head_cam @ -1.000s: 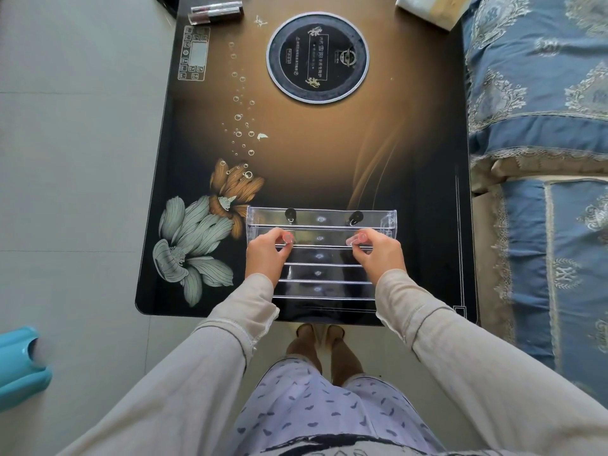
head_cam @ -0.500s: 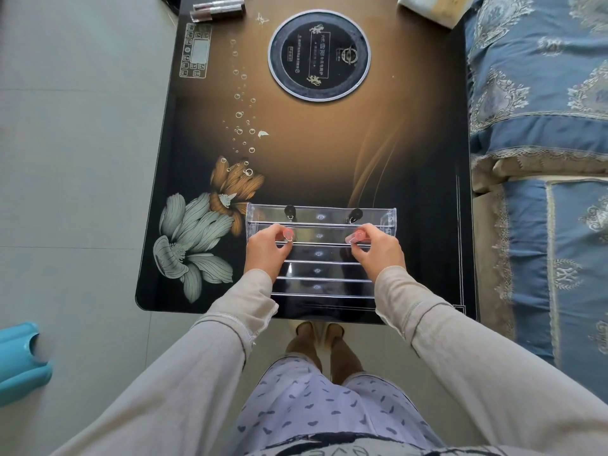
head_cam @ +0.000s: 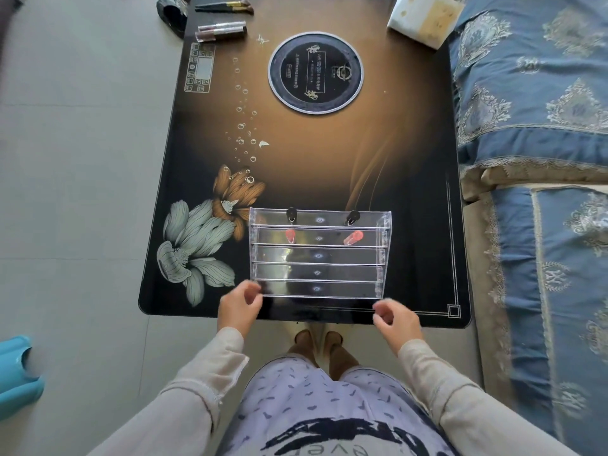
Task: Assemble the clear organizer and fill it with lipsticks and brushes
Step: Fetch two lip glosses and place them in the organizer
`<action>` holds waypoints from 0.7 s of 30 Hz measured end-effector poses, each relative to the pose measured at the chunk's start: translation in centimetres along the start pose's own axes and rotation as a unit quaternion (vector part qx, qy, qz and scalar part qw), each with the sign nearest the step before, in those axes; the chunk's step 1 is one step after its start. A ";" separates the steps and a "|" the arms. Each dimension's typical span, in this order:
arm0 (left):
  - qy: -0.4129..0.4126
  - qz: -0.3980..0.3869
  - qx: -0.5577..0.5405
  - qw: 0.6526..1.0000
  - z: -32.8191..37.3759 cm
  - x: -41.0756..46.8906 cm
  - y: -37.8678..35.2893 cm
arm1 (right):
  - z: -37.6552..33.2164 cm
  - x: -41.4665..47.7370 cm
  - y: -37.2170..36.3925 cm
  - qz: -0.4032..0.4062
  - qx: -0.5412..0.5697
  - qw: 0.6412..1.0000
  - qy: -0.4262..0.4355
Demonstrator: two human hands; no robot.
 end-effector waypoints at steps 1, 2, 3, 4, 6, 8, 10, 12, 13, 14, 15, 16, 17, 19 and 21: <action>0.019 -0.028 0.005 0.999 -1.2 -0.8 -0.1 | 1.2 -0.4 -0.5 -0.024 -0.003 0.999 -0.026; 0.037 -0.059 0.015 0.997 -2.5 -1.7 -0.2 | 2.3 -0.7 -0.9 -0.045 -0.010 0.998 -0.050; 0.056 -0.090 0.029 0.994 -3.7 -2.6 -0.3 | 3.4 -1.0 -1.3 -0.060 -0.018 0.996 -0.071; 0.076 -0.119 0.047 0.989 -4.8 -3.4 -0.4 | 4.4 -1.3 -1.6 -0.070 -0.017 0.993 -0.090; 0.108 -0.166 0.086 0.976 -6.7 -4.9 -0.2 | 6.0 -1.7 -2.0 -0.084 -0.002 0.988 -0.127; 0.126 -0.190 0.113 0.967 -7.6 -5.7 0.2 | 7.0 -2.0 -2.1 -0.089 -0.004 0.984 -0.157; 0.136 -0.186 0.110 0.967 -7.8 -5.9 0.6 | 7.9 -2.2 -2.0 -0.095 0.007 0.978 -0.188; 0.143 -0.155 0.081 0.974 -7.5 -5.9 1.1 | 8.4 -2.3 -1.8 -0.109 -0.002 0.974 -0.200; 0.142 -0.133 0.061 0.979 -7.3 -5.8 1.2 | 8.4 -2.2 -1.7 -0.123 -0.019 0.972 -0.198; 0.138 -0.109 0.039 0.984 -7.1 -5.7 1.3 | 8.2 -2.2 -1.5 -0.141 -0.035 0.970 -0.197; 0.134 -0.085 0.017 0.987 -7.0 -5.6 1.4 | 8.0 -2.0 -1.3 -0.159 -0.055 0.967 -0.190; 0.132 -0.063 -0.002 0.989 -6.7 -5.7 1.5 | 7.8 -1.7 -1.2 -0.172 -0.075 0.965 -0.182; 0.132 -0.042 -0.018 0.990 -6.5 -6.0 1.5 | 7.6 -1.2 -1.0 -0.179 -0.096 0.964 -0.169; 0.145 -0.006 -0.048 0.988 -6.4 -7.2 1.3 | 7.2 -0.5 -0.4 -0.180 -0.121 0.965 -0.147; 0.174 0.030 -0.084 0.981 -6.6 -9.4 0.5 | 6.5 0.0 0.0 -0.187 -0.142 0.965 -0.118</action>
Point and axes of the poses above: each hand's wrist, its own x-axis towards the middle knuckle, its own y-axis out of the back of the hand, z = x × y, the point moved 2 cm from there along x, towards the middle knuckle, and after that the axes turned 9 degrees about -y, right-handed, at the moved point
